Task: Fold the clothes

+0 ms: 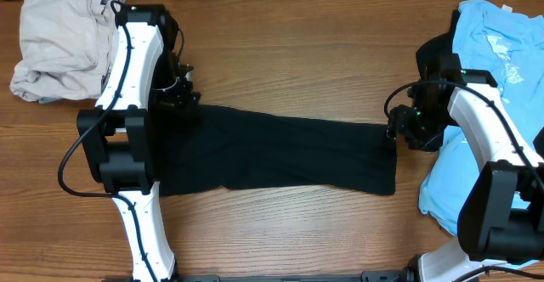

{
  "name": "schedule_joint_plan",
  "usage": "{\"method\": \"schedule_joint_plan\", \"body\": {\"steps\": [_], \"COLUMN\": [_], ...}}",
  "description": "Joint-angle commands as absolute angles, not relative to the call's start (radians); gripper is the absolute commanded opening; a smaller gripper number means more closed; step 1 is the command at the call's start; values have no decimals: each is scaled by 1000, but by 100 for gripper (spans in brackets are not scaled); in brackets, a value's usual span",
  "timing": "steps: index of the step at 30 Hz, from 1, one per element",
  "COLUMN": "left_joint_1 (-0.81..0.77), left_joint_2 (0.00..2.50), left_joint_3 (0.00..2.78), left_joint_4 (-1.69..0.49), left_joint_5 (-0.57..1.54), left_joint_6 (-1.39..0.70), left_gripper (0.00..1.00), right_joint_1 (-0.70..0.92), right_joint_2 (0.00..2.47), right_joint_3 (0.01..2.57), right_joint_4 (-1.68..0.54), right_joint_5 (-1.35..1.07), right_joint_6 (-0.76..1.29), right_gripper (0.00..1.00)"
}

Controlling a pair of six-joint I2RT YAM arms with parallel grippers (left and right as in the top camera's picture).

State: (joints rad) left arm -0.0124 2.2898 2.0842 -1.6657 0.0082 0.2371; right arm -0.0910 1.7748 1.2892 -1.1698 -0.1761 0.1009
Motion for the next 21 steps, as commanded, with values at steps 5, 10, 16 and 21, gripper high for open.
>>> {"method": "schedule_joint_plan", "body": {"steps": [5,10,16,21], "left_joint_1": [-72,-107,-125,-139], "left_joint_2": [2289,2321,2359,2391], "left_joint_3": [2097,2088,2083,2081], "left_joint_4": [-1552,-1462,-1434,-1454], "left_joint_5": [258,251,183,129], "left_joint_6": [458,476,470,416], "left_gripper": [89,78,24,4], "right_joint_1": [-95,-95,-95,-95], "right_joint_2": [1766,1766,1766,1766], "right_joint_3": [1324,1324,1324,1324], "right_joint_4": [-1146,-1138,-1133,-1130], "right_joint_5": [-177,-177,-177,-176], "right_joint_6": [100,99,100,100], "right_gripper": [70,70,70,71]}}
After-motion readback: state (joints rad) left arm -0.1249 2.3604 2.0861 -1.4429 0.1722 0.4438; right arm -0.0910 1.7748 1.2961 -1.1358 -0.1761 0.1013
